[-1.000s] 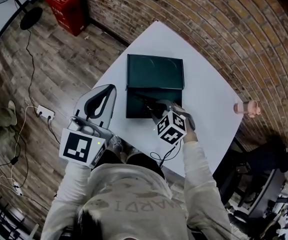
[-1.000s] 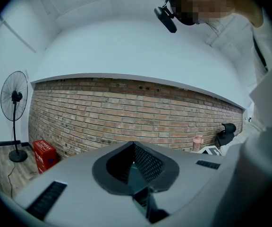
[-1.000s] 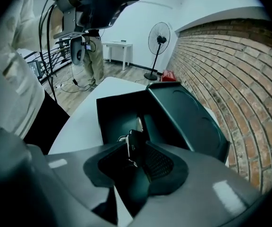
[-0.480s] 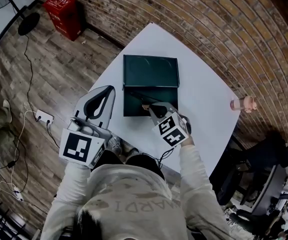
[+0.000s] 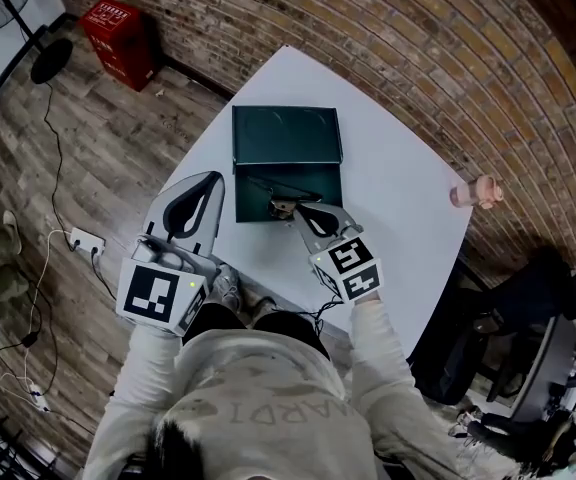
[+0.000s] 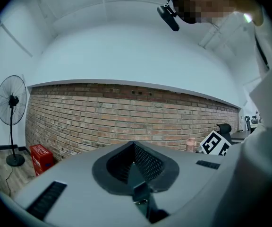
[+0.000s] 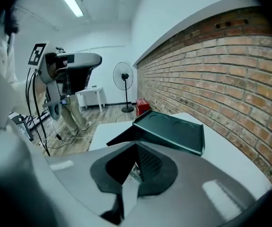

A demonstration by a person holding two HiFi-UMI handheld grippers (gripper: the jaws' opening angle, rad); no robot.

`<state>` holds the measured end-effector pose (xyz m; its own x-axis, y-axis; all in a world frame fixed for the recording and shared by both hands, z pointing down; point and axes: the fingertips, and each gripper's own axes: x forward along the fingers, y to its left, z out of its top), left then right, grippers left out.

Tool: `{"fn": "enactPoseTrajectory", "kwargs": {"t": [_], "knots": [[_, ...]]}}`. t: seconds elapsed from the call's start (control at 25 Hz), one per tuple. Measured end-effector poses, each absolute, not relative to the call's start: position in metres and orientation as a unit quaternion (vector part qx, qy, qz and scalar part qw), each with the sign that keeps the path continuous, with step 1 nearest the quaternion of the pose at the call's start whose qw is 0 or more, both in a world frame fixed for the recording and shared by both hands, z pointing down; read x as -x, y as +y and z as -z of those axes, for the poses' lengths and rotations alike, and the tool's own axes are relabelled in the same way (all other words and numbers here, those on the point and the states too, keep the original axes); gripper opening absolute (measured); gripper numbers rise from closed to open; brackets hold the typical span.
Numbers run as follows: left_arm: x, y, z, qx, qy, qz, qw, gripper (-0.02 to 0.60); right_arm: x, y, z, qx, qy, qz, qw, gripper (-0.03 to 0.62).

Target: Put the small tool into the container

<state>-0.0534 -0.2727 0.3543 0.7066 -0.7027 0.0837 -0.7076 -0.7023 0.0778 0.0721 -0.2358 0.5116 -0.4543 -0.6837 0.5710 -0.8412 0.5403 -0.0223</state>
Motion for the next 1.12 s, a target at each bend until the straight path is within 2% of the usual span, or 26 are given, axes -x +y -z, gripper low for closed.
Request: {"fn": "enactPoseTrajectory", "kwargs": {"t": [0.48, 1.12], "knots": [[0.044, -0.233, -0.342, -0.925, -0.377, -0.017, 0.039, 0.005, -0.093, -0.194, -0.466, -0.52, -0.827, -0.132, 0.168, 0.009], [0.016, -0.187, -0.33, -0.935, -0.352, -0.011, 0.028, 0.005, -0.122, -0.146, -0.401, -0.586, -0.801, -0.087, 0.084, 0.011]]}}
